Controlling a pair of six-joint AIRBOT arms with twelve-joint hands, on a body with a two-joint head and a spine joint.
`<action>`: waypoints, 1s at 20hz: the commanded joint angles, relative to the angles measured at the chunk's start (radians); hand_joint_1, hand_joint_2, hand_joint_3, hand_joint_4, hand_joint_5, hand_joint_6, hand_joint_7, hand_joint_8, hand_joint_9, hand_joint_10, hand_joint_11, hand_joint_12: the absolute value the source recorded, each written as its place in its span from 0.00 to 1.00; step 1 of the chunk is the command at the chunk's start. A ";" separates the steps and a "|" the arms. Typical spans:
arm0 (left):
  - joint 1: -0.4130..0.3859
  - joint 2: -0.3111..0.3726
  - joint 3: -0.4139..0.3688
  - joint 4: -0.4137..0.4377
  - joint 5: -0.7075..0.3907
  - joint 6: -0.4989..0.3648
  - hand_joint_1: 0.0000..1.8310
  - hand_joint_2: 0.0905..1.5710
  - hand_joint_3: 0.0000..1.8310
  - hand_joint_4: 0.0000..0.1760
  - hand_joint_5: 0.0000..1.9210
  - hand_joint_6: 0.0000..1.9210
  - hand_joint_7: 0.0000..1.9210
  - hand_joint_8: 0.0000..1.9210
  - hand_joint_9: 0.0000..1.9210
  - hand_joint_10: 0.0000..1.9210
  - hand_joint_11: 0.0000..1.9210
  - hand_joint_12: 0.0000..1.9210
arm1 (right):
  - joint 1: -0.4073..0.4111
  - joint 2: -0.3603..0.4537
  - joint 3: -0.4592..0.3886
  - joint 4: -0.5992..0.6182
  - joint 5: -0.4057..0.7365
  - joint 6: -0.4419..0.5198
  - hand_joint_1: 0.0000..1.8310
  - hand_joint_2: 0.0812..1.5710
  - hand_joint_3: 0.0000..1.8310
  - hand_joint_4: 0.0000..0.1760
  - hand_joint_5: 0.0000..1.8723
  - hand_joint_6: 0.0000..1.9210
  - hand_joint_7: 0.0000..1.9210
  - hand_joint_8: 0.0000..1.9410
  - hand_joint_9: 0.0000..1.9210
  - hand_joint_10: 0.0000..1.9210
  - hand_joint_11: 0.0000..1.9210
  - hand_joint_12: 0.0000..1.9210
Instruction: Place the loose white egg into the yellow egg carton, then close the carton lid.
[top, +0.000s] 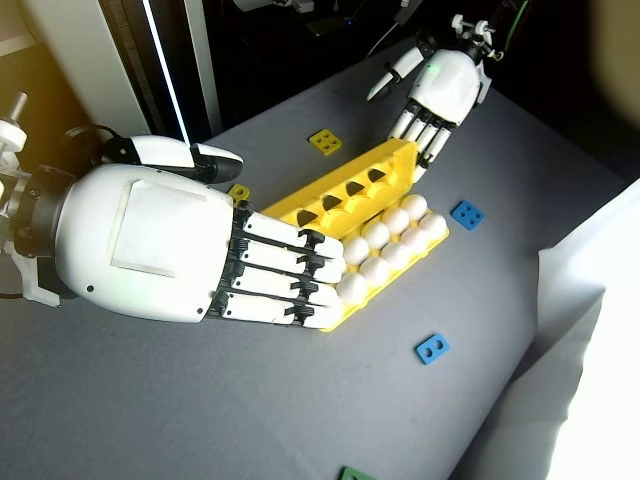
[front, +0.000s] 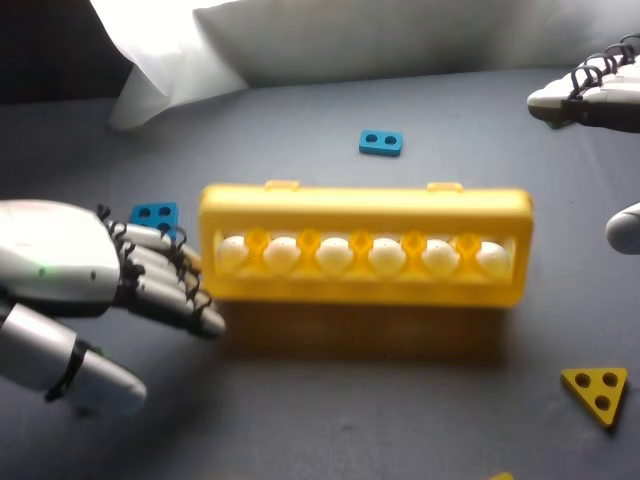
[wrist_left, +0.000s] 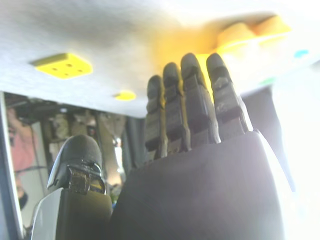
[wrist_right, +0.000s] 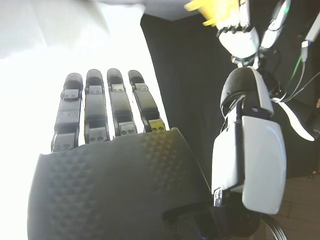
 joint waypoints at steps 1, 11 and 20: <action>-0.015 0.002 0.006 -0.083 -0.085 -0.005 0.00 0.80 0.00 0.00 0.16 0.00 0.17 0.00 0.13 0.00 0.00 0.12 | 0.011 0.016 -0.002 0.041 0.061 0.006 0.03 0.66 0.00 0.00 0.00 0.00 0.00 0.00 0.00 0.00 0.00 0.00; -0.028 -0.012 0.051 -0.064 0.038 0.081 0.00 0.81 0.00 0.00 0.16 0.00 0.17 0.00 0.14 0.00 0.00 0.15 | 0.018 0.022 -0.020 0.016 0.061 0.006 0.05 0.66 0.00 0.00 0.00 0.00 0.00 0.00 0.00 0.00 0.00 0.00; -0.111 0.006 0.084 0.041 0.105 0.136 0.00 0.81 0.00 0.00 0.16 0.00 0.17 0.00 0.14 0.00 0.00 0.15 | 0.013 0.025 -0.023 0.015 0.061 0.006 0.04 0.68 0.00 0.00 0.00 0.00 0.00 0.00 0.00 0.00 0.00 0.00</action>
